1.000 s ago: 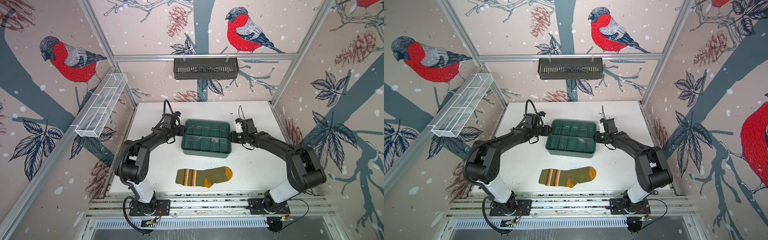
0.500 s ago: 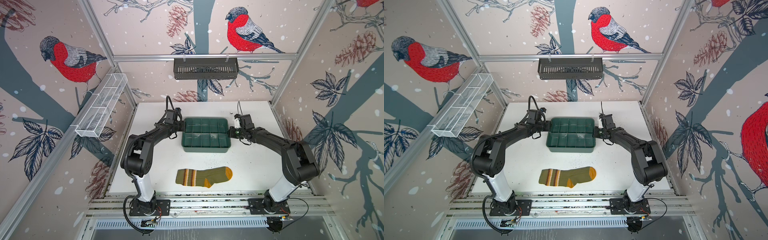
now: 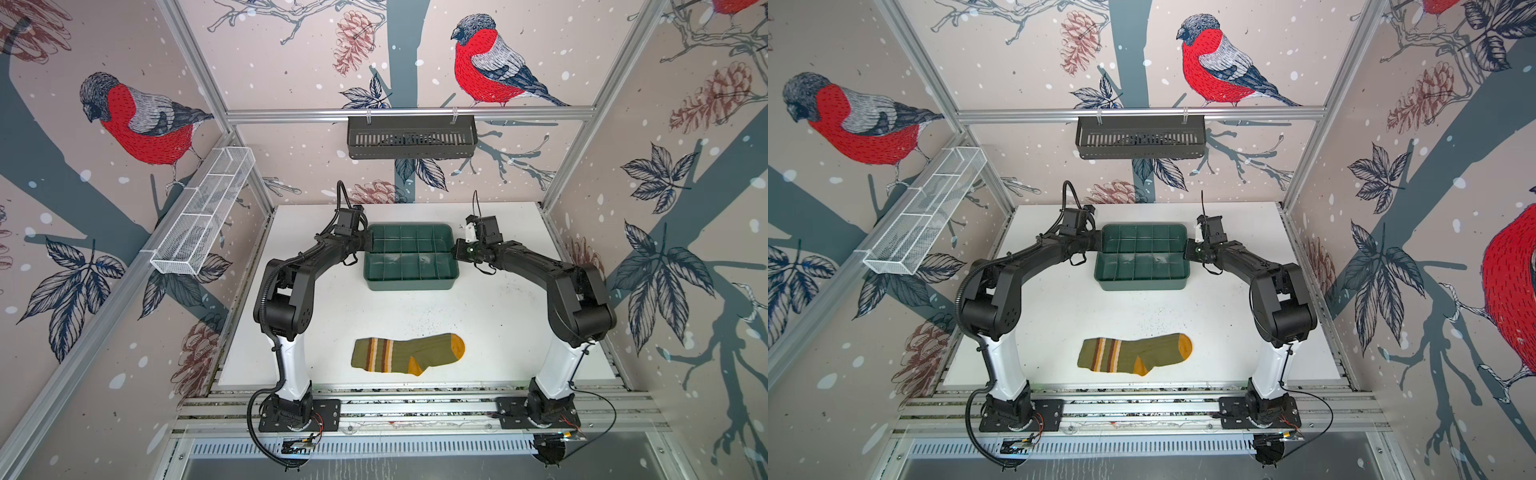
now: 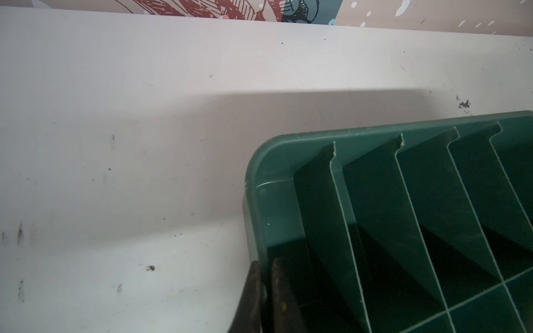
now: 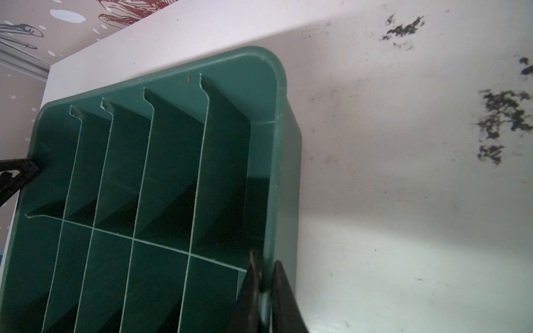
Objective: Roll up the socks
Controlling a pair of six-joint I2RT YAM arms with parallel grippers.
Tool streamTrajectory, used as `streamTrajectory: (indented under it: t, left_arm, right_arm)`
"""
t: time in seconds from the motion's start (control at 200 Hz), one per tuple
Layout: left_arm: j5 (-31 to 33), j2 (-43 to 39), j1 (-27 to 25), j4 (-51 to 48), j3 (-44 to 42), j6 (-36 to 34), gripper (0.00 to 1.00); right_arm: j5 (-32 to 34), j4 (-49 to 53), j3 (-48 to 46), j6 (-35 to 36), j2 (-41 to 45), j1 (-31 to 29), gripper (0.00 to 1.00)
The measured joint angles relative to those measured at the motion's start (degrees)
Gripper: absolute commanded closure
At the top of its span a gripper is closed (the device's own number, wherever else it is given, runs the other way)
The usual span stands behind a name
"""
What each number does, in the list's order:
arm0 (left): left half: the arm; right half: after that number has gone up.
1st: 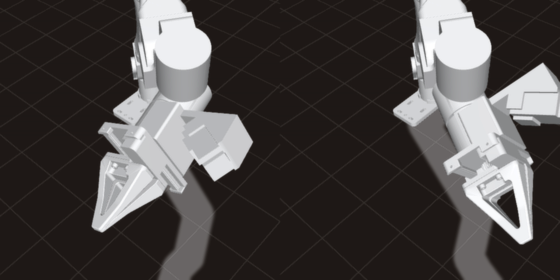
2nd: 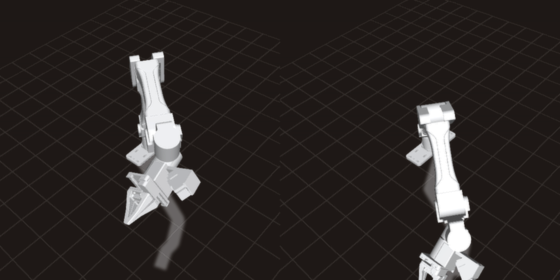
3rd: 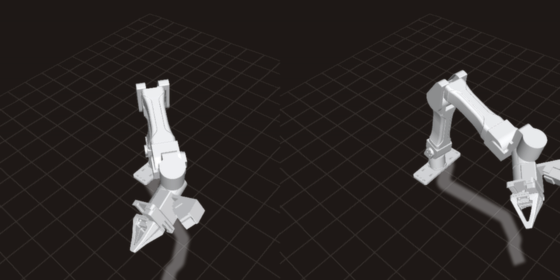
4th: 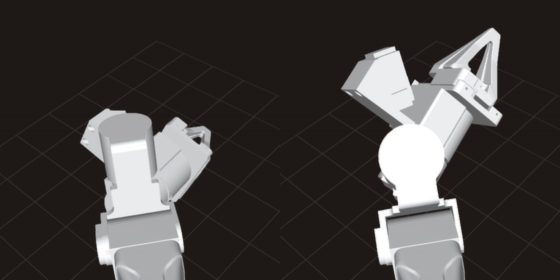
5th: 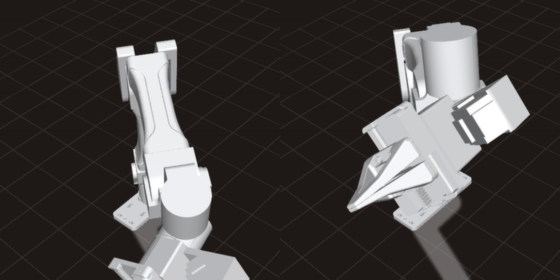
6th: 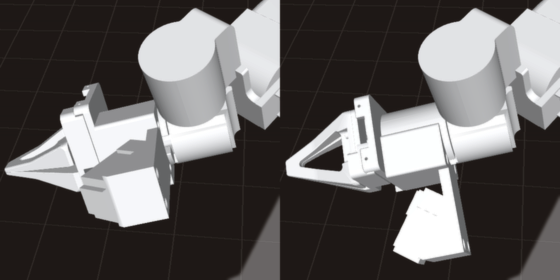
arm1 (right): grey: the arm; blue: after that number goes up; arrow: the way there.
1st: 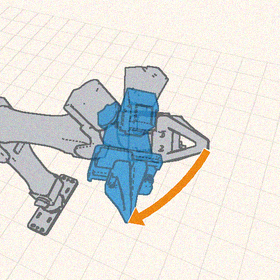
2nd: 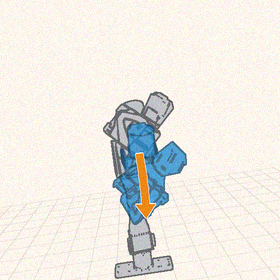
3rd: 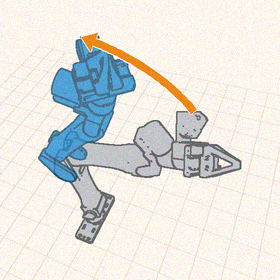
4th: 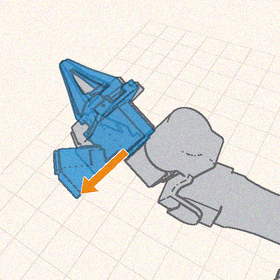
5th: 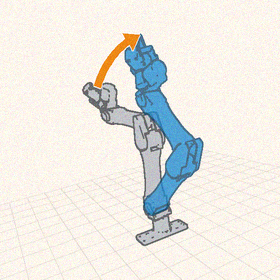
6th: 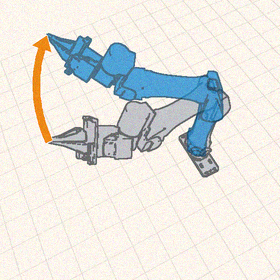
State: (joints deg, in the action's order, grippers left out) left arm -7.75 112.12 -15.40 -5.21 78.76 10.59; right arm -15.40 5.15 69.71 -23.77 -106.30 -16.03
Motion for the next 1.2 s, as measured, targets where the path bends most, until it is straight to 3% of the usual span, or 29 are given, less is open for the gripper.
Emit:
streamTrajectory:
  t: [0.095, 0.325, 0.395, 0.465, 0.56, 0.745, 0.941, 1.196]
  left_arm:
    - [-0.2, -1.7, 0.0, -1.9, -1.4, -1.4, 0.77]
    - [0.5, -10.7, 0.9, -2.7, -4.7, -2.1, 0.64]
    - [0.5, -13.9, 0.9, -2.8, -5.8, -2.0, 0.70]
    - [0.5, -17.6, 0.9, -3.3, -7.4, -1.9, 0.77]
    - [0.7, -24.2, -0.1, -4.8, -11.6, -0.9, 0.84]
    - [2.8, -38.3, -6.7, -10.3, -23.2, 3.7, 0.80]
    - [8.2, -49.8, -16.2, -19.5, -31.1, 12.3, 0.75]
    - [11.4, -53.2, -27.0, -27.1, -40.2, 25.8, 0.74]
  right_arm:
    - [0.6, 0.3, -1.3, 0.8, 2.0, 0.4, 0.48]
    - [1.1, 1.2, -5.9, 2.4, 13.4, 1.5, 0.41]
    - [1.8, 2.0, -7.2, 2.9, 17.0, 1.5, 0.45]
    - [2.0, 4.0, -9.0, 3.2, 21.0, 0.9, 0.58]
    - [1.7, 7.1, -12.7, 3.2, 27.5, -1.9, 0.67]
    - [2.1, 16.2, -20.5, 2.3, 37.9, -12.6, 0.64]
    - [4.7, 21.7, -30.2, -4.6, 48.4, -20.4, 0.64]
    - [4.5, 21.6, -34.4, -11.5, 46.8, -33.5, 0.65]
